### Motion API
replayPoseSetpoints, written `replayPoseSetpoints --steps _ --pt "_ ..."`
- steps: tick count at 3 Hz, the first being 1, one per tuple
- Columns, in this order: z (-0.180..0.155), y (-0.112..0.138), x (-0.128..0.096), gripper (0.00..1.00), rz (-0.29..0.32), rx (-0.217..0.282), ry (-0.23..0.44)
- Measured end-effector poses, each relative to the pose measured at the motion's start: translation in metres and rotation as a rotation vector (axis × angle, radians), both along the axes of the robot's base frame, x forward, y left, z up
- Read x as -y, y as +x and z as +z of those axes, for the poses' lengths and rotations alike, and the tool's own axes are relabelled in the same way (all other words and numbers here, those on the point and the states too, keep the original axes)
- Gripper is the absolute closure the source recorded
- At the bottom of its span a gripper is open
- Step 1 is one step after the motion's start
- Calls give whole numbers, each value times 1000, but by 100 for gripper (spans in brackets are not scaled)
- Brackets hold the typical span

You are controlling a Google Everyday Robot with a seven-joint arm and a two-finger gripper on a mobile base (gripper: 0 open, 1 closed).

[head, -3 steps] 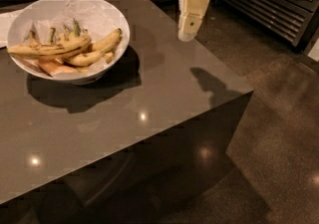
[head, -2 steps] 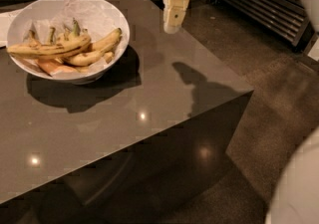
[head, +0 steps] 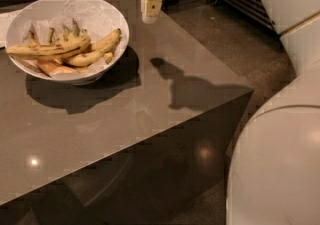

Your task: Pick banana from white bowl

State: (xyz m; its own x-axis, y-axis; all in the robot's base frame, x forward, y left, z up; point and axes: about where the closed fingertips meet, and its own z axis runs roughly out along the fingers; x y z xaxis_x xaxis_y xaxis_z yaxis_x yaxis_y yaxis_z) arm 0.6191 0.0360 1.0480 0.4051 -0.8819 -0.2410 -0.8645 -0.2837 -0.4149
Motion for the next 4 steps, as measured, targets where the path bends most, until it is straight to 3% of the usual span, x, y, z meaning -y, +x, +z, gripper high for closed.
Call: replayPoseSetpoints --steps 1,3,4 --pt "-8 8 -15 0 30 -15 30" --pt "-38 27 -70 0 133 -50 -27" --pt "-51 34 -86 18 140 -56 -62"
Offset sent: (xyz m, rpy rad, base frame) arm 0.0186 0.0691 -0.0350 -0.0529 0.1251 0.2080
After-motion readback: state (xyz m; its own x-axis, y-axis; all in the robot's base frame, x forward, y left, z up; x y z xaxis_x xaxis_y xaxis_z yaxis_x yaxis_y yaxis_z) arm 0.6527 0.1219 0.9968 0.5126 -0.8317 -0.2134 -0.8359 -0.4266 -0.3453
